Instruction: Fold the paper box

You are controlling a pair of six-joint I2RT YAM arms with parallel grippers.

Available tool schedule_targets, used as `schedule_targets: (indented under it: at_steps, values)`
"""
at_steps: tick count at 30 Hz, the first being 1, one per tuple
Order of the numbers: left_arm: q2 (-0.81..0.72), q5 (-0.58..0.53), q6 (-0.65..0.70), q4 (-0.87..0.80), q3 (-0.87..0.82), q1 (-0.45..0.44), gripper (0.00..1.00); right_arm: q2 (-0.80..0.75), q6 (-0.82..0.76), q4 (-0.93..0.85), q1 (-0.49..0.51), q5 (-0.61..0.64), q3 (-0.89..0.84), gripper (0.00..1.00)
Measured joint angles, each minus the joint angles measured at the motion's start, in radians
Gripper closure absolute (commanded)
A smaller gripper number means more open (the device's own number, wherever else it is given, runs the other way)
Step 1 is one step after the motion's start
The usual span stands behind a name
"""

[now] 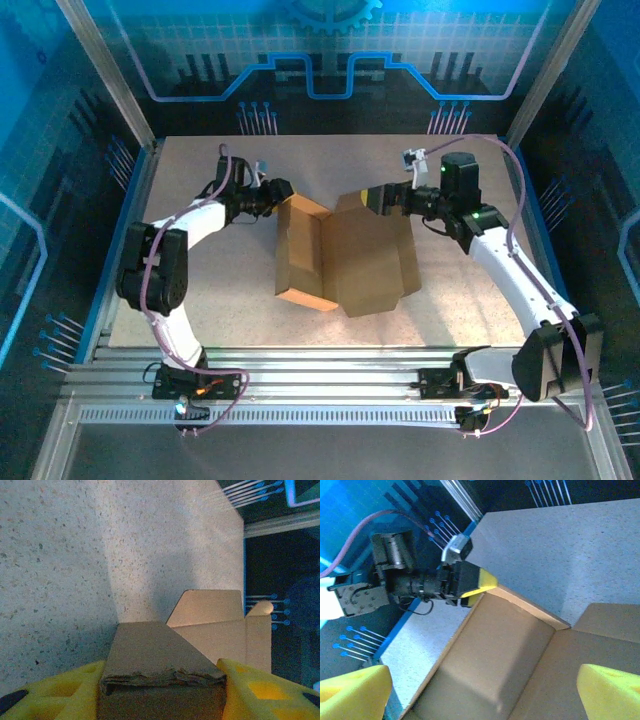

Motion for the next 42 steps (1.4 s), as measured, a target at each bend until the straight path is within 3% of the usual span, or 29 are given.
schedule_targets:
  at_steps: [5, 12, 21, 27, 31, 38, 42]
  values:
    - [-0.061, -0.012, -0.092, 0.211, -0.181, 0.0, 0.48, 0.014, -0.051, -0.14, -0.003, 0.082, 0.056, 0.08]
    - [-0.13, -0.06, -0.102, 0.267, -0.281, 0.0, 0.48, -0.045, -0.084, -0.26, -0.007, 0.22, -0.029, 0.08]
    - [-0.204, -0.112, -0.128, 0.4, -0.449, 0.0, 0.47, -0.125, -0.096, -0.348, -0.011, 0.276, -0.129, 0.12]
    - [-0.213, -0.13, -0.135, 0.443, -0.496, 0.0, 0.47, -0.116, -0.128, -0.37, -0.011, 0.266, -0.149, 0.33]
    - [-0.213, -0.134, -0.131, 0.443, -0.514, -0.003, 0.42, -0.083, -0.154, -0.369, -0.003, 0.239, -0.149, 0.56]
    - [-0.22, -0.103, -0.023, 0.349, -0.526, 0.002, 0.19, -0.029, -0.206, -0.387, 0.04, 0.262, -0.1, 0.78]
    - [-0.28, -0.083, 0.092, 0.216, -0.494, 0.014, 0.1, -0.01, -0.252, -0.418, 0.074, 0.296, -0.033, 0.82]
